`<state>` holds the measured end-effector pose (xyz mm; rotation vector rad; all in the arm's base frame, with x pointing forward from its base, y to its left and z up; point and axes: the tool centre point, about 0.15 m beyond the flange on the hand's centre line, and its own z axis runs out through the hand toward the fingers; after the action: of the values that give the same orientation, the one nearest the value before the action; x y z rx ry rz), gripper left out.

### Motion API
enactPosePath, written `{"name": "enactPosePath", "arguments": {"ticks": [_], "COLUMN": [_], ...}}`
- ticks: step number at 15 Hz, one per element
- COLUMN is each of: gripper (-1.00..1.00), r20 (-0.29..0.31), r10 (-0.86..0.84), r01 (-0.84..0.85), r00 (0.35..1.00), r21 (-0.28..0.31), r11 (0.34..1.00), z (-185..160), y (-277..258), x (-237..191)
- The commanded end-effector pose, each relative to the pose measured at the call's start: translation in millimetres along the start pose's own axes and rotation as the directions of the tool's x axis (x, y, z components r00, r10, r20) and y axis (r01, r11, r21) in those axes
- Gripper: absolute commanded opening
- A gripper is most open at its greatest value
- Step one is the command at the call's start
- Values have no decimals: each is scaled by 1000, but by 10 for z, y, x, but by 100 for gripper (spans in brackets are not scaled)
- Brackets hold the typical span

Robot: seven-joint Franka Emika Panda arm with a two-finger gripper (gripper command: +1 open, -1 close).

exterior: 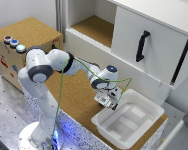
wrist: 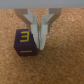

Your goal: Slide left purple red block

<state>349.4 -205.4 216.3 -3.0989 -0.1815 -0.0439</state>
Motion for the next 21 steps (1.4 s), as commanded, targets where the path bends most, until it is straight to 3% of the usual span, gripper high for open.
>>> {"name": "enactPosePath", "arguments": {"ticks": [1, 7, 14, 21], "gripper": [-100, -100, -100, -100], "r20": [0, 36, 8, 38], "r10": [22, 15, 15, -1], "r01": [-22, -14, -15, 2], "r00": [1000, 999, 1000, 999], "r21": [-14, -10, 2, -19], "r11": [1000, 1000, 1000, 1000], "z": [180, 182, 86, 142], "y": [-459, -638, -887, -1127], "x": [21, -65, 23, 55]}}
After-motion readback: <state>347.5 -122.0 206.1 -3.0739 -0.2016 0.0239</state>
